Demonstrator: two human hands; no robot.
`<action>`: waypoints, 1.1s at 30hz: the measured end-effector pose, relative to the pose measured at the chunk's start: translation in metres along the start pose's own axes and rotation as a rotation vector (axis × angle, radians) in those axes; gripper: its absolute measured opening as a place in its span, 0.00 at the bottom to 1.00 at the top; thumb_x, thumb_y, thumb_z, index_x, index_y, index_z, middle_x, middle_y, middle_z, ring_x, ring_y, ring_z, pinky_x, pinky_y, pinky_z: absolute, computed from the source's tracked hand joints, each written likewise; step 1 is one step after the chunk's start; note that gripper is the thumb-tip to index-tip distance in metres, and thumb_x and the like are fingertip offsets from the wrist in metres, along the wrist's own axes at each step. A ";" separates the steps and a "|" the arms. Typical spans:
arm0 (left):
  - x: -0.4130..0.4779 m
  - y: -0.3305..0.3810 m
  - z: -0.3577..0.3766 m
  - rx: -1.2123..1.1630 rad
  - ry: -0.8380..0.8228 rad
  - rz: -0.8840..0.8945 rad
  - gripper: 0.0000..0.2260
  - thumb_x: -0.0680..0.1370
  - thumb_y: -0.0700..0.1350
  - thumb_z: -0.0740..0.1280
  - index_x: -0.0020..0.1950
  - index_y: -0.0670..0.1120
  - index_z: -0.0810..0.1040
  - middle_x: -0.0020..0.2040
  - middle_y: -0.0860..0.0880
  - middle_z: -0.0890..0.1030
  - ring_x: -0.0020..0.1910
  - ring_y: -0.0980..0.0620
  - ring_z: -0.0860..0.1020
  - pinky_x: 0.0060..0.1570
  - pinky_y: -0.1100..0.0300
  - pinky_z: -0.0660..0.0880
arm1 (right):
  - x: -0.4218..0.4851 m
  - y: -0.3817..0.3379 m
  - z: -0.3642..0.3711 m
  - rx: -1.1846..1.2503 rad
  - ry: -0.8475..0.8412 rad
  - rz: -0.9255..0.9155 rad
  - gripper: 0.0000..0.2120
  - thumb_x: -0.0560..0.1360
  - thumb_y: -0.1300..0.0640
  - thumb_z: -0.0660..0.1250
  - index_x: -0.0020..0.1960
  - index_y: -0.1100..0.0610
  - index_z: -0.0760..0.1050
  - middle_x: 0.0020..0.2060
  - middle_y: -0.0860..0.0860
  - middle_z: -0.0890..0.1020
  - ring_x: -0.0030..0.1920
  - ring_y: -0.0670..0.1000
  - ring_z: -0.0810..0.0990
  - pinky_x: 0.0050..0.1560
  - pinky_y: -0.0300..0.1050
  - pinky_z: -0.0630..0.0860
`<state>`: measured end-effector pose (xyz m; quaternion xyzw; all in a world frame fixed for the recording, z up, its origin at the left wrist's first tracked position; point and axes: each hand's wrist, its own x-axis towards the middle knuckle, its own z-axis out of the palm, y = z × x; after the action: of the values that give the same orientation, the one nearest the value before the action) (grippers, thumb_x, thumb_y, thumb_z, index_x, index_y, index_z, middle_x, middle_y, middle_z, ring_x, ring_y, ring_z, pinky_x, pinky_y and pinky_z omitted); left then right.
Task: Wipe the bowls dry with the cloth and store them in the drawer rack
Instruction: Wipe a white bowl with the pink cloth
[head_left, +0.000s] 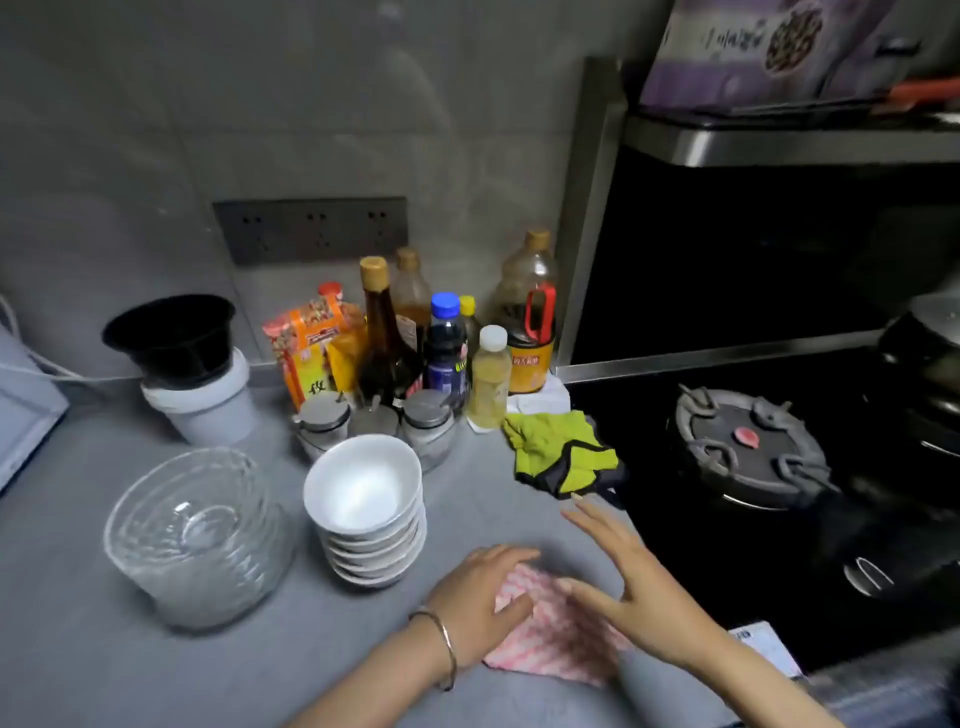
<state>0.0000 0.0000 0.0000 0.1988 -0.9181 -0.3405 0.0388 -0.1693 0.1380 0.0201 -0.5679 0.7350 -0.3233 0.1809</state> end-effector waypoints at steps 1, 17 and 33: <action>0.003 -0.008 0.009 0.031 -0.015 0.029 0.32 0.71 0.63 0.53 0.71 0.51 0.67 0.68 0.52 0.71 0.68 0.53 0.67 0.63 0.72 0.57 | -0.004 0.009 0.011 0.006 -0.011 0.010 0.38 0.65 0.23 0.56 0.70 0.38 0.59 0.70 0.31 0.55 0.69 0.27 0.50 0.68 0.26 0.50; 0.023 -0.086 0.055 -0.058 0.040 0.106 0.11 0.68 0.57 0.73 0.47 0.58 0.75 0.37 0.56 0.74 0.36 0.62 0.71 0.40 0.72 0.66 | 0.009 0.072 0.095 -0.086 0.186 -0.088 0.08 0.66 0.38 0.69 0.34 0.41 0.77 0.41 0.42 0.78 0.47 0.41 0.75 0.52 0.43 0.69; -0.038 -0.021 0.014 -0.761 0.257 0.059 0.19 0.64 0.52 0.73 0.53 0.47 0.82 0.46 0.48 0.85 0.44 0.53 0.82 0.41 0.62 0.78 | -0.059 0.007 0.008 0.694 0.250 0.074 0.14 0.72 0.46 0.66 0.44 0.56 0.83 0.39 0.57 0.74 0.35 0.51 0.70 0.33 0.40 0.63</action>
<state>0.0393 0.0086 -0.0216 0.1848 -0.7195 -0.6272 0.2341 -0.1526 0.1929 0.0038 -0.4019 0.6180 -0.6136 0.2830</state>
